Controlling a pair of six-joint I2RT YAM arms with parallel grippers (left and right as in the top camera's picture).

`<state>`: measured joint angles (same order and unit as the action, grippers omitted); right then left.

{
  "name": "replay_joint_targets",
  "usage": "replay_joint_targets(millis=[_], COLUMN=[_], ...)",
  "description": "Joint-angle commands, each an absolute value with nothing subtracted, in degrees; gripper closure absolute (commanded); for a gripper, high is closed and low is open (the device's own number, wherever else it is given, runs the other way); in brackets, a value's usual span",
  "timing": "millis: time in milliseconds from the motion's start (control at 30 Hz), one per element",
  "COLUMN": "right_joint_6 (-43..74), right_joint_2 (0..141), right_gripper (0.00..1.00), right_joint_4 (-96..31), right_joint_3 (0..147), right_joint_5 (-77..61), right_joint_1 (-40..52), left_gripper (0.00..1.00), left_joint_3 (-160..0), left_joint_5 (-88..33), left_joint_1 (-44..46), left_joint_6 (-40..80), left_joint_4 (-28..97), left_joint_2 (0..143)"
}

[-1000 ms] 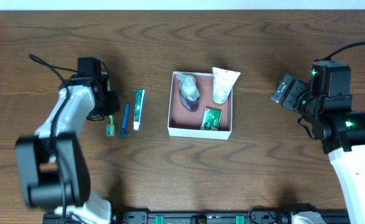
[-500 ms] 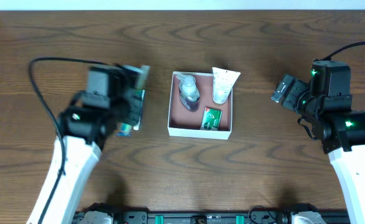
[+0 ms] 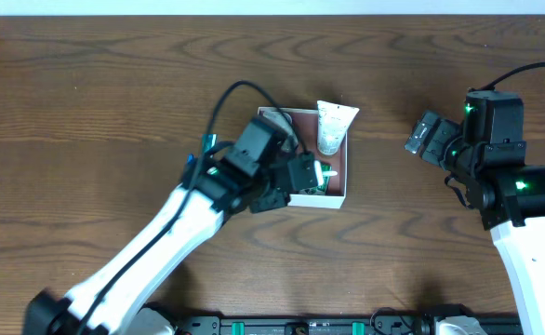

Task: Pack container
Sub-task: 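Carry the toothbrush with left gripper into the box and release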

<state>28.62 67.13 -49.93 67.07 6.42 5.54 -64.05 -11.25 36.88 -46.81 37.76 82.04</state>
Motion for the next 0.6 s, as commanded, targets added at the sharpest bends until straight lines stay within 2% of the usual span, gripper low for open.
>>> replay_joint_targets(millis=[0,367,500,567], right_joint_6=[28.21,28.21,28.21,28.21], right_joint_2=[67.2,67.2,67.2,67.2], right_gripper=[0.01,0.01,0.01,0.01], right_joint_4=[-49.98,-49.98,-49.98,-49.98], right_joint_3=[67.48,67.48,67.48,67.48], right_joint_5=[6.63,6.63,6.63,6.63], right_joint_1=[4.89,4.89,4.89,4.89], left_gripper=[0.94,0.94,0.79,0.76], left_joint_3=[-63.92,-63.92,-63.92,-63.92], left_joint_5=[-11.05,-11.22,-11.42,-11.35], left_joint_1=[36.95,37.39,37.39,37.39], left_joint_6=[-49.98,-54.28,-54.02,-53.23], left_joint_4=[34.13,26.83,26.89,26.87], left_joint_2=[87.33,91.0,91.0,90.98])
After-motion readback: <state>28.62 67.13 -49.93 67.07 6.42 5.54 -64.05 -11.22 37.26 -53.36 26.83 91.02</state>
